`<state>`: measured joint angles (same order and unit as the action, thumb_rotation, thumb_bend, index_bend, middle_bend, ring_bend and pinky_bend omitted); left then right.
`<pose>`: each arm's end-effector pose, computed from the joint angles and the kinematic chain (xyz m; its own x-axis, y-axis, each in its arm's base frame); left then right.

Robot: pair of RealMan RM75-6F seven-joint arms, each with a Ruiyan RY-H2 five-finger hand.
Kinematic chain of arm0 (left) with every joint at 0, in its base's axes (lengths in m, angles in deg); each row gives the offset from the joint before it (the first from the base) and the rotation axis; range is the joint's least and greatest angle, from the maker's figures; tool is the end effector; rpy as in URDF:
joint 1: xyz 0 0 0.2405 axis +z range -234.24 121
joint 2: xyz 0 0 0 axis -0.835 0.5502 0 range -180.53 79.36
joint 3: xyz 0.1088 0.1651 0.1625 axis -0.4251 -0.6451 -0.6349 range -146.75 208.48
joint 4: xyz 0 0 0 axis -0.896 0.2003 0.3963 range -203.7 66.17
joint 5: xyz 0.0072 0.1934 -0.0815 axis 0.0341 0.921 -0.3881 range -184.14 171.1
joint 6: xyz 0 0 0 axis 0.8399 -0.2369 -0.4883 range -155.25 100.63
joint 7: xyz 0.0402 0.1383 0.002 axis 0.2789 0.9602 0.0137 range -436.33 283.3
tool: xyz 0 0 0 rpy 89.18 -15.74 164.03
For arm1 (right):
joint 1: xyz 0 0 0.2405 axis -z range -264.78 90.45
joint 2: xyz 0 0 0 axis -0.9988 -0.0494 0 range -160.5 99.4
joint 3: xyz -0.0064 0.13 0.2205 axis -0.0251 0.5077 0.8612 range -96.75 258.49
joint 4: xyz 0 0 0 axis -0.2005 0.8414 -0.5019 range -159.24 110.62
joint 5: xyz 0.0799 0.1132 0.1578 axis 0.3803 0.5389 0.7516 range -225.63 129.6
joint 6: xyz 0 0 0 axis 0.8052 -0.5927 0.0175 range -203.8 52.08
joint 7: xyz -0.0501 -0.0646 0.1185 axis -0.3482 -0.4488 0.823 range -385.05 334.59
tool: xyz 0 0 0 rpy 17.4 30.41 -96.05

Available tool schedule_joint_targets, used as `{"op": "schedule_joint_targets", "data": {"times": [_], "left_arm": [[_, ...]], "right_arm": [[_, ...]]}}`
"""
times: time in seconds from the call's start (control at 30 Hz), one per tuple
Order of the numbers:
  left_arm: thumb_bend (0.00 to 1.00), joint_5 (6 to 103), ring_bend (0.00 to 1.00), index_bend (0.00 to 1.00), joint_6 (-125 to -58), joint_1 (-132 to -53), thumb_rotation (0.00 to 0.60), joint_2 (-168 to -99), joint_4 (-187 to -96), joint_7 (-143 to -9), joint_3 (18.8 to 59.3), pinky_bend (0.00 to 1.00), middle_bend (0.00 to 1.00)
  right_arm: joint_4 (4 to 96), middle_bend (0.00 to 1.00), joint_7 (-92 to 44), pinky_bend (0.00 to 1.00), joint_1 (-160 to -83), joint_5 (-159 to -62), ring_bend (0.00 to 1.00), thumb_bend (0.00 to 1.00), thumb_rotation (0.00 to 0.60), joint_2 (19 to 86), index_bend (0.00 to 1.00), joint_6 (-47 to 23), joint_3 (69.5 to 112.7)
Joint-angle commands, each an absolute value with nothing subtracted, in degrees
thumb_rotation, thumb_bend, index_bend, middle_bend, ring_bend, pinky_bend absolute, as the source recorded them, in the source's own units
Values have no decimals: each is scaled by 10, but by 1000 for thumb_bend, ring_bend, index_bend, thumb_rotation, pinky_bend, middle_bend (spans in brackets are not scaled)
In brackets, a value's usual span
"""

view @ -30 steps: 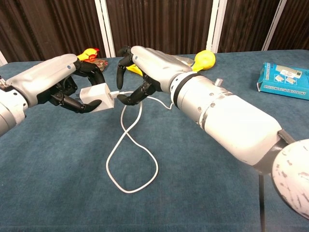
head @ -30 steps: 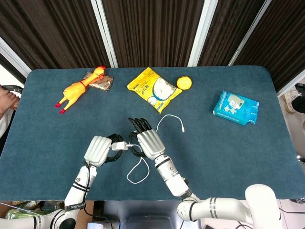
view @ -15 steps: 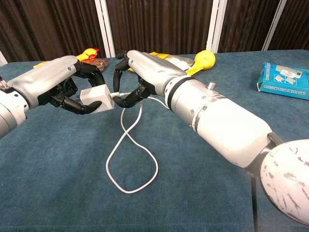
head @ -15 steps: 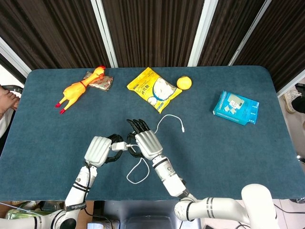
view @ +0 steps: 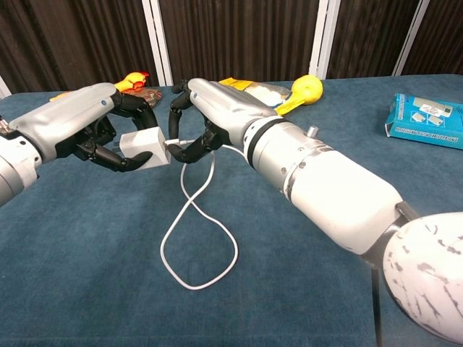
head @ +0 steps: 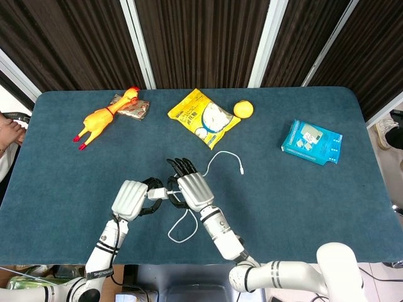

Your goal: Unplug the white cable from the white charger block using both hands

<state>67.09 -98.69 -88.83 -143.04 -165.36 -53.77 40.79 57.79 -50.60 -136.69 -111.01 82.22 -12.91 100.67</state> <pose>-0.1229 0.2826 -0.0029 0.2449 0.1177 0.9624 0.9143 -0.3583 -0.1888 -0.0075 -0.3126 -0.0897 0.1549 -0.2292 0.9610 -0.8950 -0.4444 0.0383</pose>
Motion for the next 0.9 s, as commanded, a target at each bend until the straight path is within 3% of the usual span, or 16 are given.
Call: {"op": "schedule_joint_targets", "data": {"times": [0.03, 0.23, 0.9], "left_arm": [[573, 671, 1000, 772, -987, -888, 600, -1430, -1655, -538, 408, 1000, 839], [572, 673, 1000, 771, -987, -889, 600, -1429, -1657, -536, 407, 1000, 840], [574, 686, 1000, 773, -996, -890, 600, -1419, -1650, -530, 411, 1000, 843]], "right_arm": [[577, 180, -508, 0, -1367, -1108, 0, 540, 600, 824, 704, -127, 1007], [572, 233, -514, 0, -1369, -1104, 0, 621, 600, 836, 819, -117, 1011], [597, 237, -569, 0, -1360, -1079, 0, 666, 600, 791, 834, -108, 1011]]}}
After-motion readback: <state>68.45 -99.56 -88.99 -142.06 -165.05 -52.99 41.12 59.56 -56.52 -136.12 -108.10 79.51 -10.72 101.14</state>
